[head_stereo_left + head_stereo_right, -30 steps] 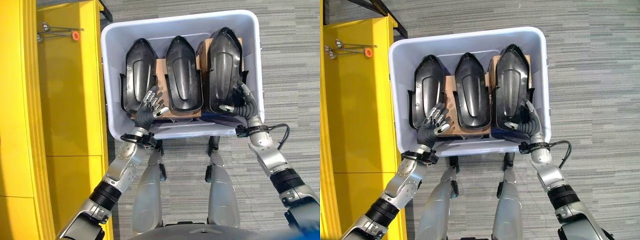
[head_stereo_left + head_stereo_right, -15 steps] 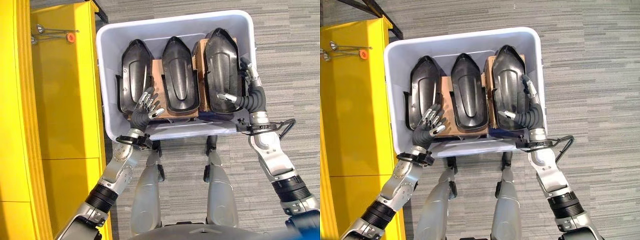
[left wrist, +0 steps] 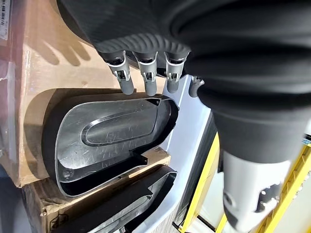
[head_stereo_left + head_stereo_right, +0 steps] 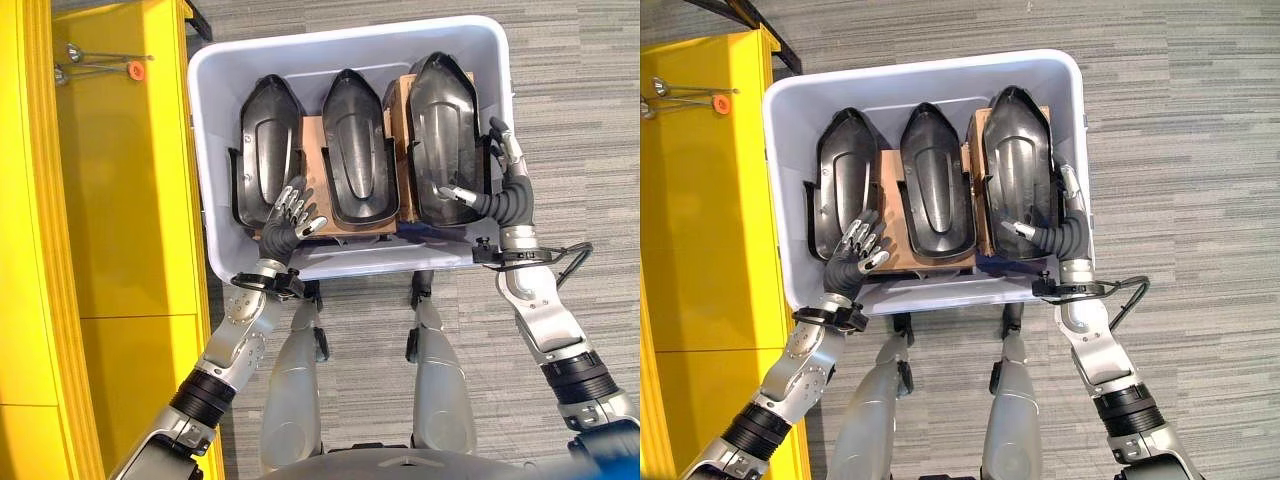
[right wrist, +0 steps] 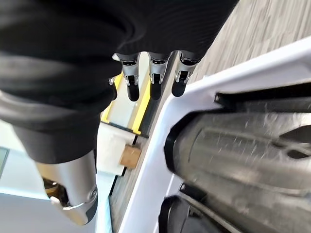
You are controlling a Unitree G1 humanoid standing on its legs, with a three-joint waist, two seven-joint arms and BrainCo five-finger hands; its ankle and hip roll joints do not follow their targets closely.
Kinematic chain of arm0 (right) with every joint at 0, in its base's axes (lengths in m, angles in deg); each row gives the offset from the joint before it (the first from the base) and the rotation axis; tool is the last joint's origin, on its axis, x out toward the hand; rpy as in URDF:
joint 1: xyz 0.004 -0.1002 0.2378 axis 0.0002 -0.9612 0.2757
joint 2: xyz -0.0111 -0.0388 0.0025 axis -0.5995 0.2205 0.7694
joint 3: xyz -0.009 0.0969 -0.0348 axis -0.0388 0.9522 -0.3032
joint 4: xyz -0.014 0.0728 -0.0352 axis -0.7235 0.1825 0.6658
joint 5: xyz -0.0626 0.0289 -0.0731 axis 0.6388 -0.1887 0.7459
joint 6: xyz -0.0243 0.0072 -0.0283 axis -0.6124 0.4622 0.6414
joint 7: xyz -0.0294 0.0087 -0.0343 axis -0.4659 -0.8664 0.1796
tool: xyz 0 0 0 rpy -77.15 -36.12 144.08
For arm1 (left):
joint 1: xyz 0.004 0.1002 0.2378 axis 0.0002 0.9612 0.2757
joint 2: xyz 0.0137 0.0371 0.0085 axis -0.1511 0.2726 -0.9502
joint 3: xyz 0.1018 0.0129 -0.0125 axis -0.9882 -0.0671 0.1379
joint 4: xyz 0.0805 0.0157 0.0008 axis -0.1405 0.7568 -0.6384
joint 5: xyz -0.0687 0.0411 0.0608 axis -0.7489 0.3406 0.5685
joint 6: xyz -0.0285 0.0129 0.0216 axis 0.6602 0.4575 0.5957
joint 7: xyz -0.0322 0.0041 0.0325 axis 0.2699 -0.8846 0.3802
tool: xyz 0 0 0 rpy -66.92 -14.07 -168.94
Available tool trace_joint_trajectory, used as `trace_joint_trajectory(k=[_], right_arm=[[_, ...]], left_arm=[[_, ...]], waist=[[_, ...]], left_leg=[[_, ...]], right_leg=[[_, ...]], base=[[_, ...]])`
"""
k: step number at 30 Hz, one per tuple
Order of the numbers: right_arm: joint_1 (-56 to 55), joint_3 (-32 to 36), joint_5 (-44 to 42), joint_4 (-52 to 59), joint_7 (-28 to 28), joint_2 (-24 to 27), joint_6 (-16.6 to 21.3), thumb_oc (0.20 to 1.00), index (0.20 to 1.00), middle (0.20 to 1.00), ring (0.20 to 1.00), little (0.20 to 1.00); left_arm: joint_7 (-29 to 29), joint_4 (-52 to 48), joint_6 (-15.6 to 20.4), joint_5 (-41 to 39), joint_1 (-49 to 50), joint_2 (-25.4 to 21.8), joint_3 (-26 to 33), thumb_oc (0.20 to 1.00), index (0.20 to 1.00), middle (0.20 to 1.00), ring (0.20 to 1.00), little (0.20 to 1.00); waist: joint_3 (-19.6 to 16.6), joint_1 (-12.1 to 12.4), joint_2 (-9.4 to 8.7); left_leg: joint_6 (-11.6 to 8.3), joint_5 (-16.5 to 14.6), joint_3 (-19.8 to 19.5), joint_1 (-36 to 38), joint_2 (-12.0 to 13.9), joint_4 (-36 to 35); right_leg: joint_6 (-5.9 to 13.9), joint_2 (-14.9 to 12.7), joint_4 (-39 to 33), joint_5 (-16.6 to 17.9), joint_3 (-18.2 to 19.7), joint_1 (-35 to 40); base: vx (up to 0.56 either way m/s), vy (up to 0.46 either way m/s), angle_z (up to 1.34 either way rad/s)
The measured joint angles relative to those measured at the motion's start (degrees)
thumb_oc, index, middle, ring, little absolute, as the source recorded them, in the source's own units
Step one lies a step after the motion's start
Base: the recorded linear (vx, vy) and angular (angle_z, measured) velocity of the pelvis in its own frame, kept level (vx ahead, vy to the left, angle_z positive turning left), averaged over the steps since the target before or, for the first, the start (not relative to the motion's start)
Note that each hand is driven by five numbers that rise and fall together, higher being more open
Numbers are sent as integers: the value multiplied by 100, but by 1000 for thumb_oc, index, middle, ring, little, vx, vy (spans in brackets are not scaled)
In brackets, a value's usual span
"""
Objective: Move parts from the plastic box to the shelf.
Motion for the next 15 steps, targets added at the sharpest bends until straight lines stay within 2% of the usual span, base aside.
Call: trace_joint_trajectory(k=[4,6,7,9,11,15], right_arm=[[181,-43,2,-323,-52,-23,-8,1000,1000,1000,1000,1000],[732,-338,1,-1073,-178,-43,-75,1000,1000,1000,1000,1000],[911,-385,3,-1145,-190,-84,-115,1000,1000,1000,1000,1000],[1551,-638,-3,-1875,-248,-230,-148,1000,1000,1000,1000,1000],[2023,-791,-30,-2336,-237,-285,-217,1000,1000,1000,1000,1000],[2291,-934,-77,-2632,-224,-284,-289,1000,1000,1000,1000,1000]], left_arm=[[0,-3,1,-1,-4,-7,-4,1000,1000,1000,1000,1000],[2,-2,10,-4,-64,-46,-70,1000,1000,1000,1000,1000],[-1,-51,22,-11,-68,-34,-101,1000,1000,1000,1000,1000],[-1,-58,39,-18,-88,-43,-170,1000,1000,1000,1000,1000],[-4,-64,58,-47,-124,-70,-209,1000,1000,1000,1000,1000],[-3,-64,59,-79,-105,-156,-223,1000,1000,1000,1000,1000]], waist=[[3,33,-5],[8,21,-14],[12,124,1],[13,137,0],[21,289,15],[29,525,29]], left_leg=[[0,0,-1,-41,-1,6],[0,1,2,-43,-1,16],[1,2,2,-61,-2,17],[0,2,-2,-65,-9,31],[0,3,-16,-117,-12,45],[1,2,-23,-129,-35,49]], right_leg=[[2,0,0,2,0,-35],[6,1,4,5,6,-45],[7,0,2,6,10,-59],[10,-5,4,11,8,-60],[13,-8,0,13,-3,-90],[10,-32,1,8,-12,-100]], base=[[0,0,0],[0,0,0],[0,0,0],[0,0,0],[0,0,0],[2,0,1]])
